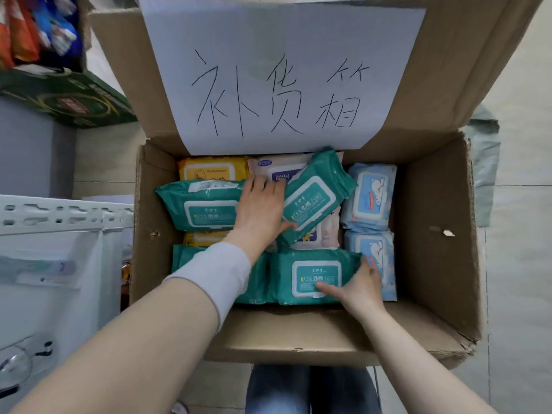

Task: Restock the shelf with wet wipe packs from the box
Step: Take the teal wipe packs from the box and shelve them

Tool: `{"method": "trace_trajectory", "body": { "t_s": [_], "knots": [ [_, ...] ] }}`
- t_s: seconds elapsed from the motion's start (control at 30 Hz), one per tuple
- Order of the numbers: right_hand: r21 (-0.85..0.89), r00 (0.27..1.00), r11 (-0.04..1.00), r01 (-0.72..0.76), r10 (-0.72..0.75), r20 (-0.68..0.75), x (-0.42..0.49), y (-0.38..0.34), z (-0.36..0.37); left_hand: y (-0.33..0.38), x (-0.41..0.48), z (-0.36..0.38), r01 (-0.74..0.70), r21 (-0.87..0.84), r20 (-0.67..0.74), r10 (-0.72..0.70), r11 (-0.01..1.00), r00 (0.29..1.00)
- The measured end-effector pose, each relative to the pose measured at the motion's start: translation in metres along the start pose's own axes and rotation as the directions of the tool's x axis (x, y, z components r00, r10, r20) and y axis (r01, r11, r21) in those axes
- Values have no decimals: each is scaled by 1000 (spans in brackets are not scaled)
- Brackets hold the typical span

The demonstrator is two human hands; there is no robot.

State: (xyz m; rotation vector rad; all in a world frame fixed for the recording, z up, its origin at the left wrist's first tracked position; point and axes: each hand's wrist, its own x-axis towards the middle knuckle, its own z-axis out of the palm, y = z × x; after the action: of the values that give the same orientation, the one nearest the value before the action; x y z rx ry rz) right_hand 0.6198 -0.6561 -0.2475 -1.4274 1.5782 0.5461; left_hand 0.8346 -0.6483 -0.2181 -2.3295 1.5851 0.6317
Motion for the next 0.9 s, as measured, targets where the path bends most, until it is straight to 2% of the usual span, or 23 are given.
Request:
{"method": "trace_trajectory", "body": {
  "t_s": [0.13, 0.23, 0.3, 0.37, 0.43, 0.53, 0.7, 0.9],
  "knots": [
    [69, 994, 992, -105, 103, 42, 1, -1, -8, 6, 11, -5, 27, 43, 82, -31, 999, 996],
    [99, 995, 991, -94, 90, 48, -5, 1, -15, 12, 7, -10, 15, -43, 77, -12, 999, 997],
    [269, 990, 954, -130, 110, 88, -13, 2, -20, 16, 1, -17, -2, -133, 27, 6, 991, 1000],
    [455, 973, 866, -209, 136, 188, -21, 2, -26, 17, -7, -24, 20, -287, 12, -17, 958, 1000],
    [516, 959, 822, -240, 116, 260, -24, 1, -30, 14, -13, -30, 48, -392, 21, -43, 919, 999],
    [533, 952, 826, -183, 12, 307, -26, -10, -28, 4, -23, -34, 125, -551, 40, -124, 825, 992],
    [540, 971, 839, -65, -71, 227, -22, -15, -26, -12, -56, -35, 256, -705, 13, -348, 661, 937],
    [545, 978, 837, 42, -147, 150, -83, -5, -95, -13, -155, -100, 252, -848, -59, -555, 466, 830]
  ]
}}
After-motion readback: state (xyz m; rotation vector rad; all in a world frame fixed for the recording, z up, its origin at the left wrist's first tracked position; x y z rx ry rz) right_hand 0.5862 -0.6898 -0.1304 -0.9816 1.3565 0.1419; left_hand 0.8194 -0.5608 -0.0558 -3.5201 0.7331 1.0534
